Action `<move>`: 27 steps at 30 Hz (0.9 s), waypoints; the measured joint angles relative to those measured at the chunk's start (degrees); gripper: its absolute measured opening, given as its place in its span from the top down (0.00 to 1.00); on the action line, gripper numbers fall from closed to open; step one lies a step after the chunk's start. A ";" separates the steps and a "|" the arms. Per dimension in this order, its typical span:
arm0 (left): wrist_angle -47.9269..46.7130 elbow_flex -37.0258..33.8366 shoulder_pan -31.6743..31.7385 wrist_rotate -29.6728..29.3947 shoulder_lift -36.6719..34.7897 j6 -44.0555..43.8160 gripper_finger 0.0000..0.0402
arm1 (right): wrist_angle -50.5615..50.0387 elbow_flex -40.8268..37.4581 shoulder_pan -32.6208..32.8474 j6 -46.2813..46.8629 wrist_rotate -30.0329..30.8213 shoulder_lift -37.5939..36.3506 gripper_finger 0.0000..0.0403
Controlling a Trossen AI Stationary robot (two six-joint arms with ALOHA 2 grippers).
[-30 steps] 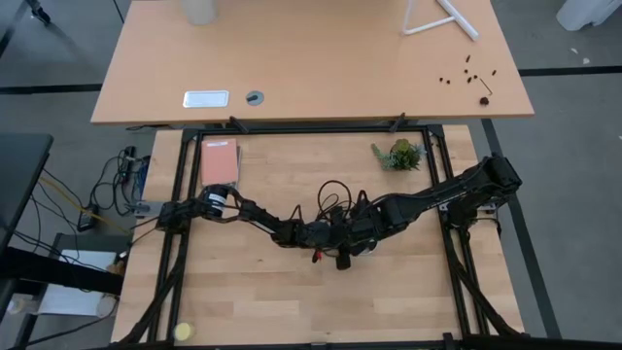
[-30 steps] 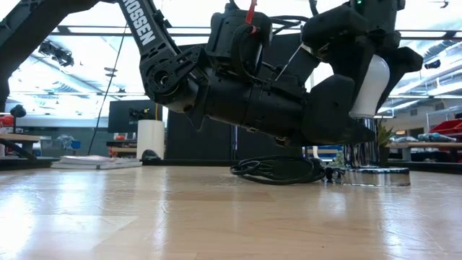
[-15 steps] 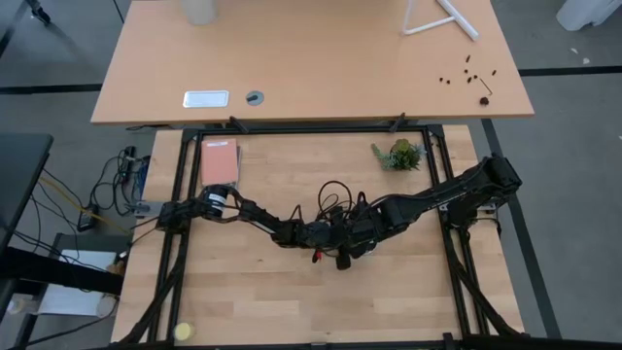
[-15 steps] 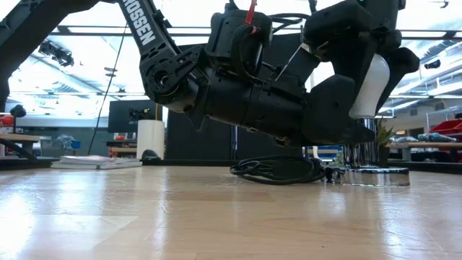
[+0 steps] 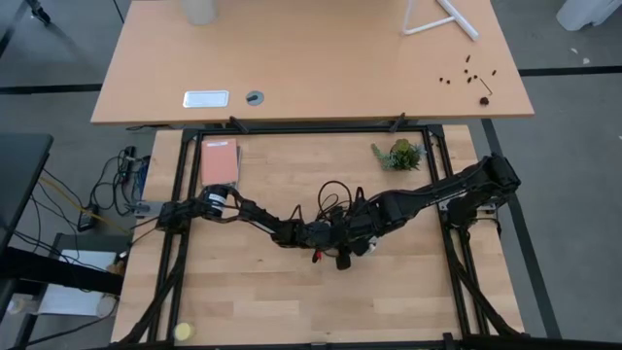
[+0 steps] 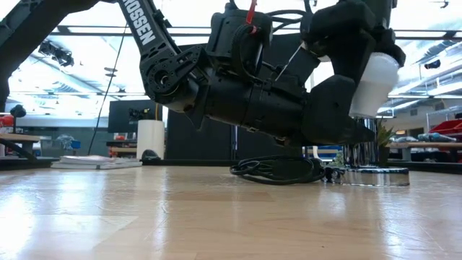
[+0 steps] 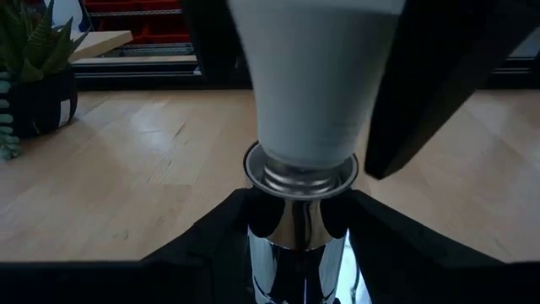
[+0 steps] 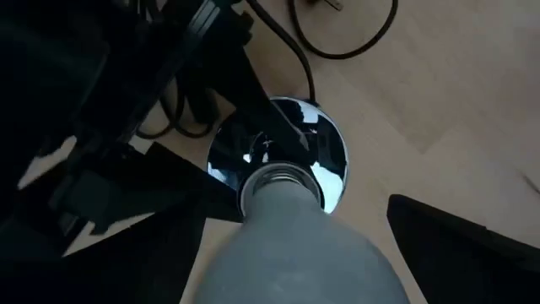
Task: Screw lightbulb
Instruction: Insert the lightbulb into the lamp
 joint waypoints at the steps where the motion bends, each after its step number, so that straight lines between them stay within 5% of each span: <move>1: 0.00 0.00 0.00 0.00 0.00 0.00 0.52 | -0.17 0.17 0.00 -0.71 0.00 0.00 0.06; 14: -0.62 0.07 0.00 0.04 0.00 -0.62 0.52 | -5.75 1.06 -0.19 -11.58 0.22 -0.45 0.07; 17: -2.56 0.15 0.00 0.02 -0.22 -1.51 0.52 | -10.33 1.06 5.02 -8.47 1.37 -2.87 0.07; 23: -2.69 0.14 0.08 -0.47 -0.23 -1.50 0.51 | -8.26 -0.92 18.74 3.87 15.82 -8.02 0.07; 27: -2.08 0.02 0.11 -0.99 -0.06 0.07 0.47 | -8.31 -2.41 25.26 10.86 18.53 -8.16 0.07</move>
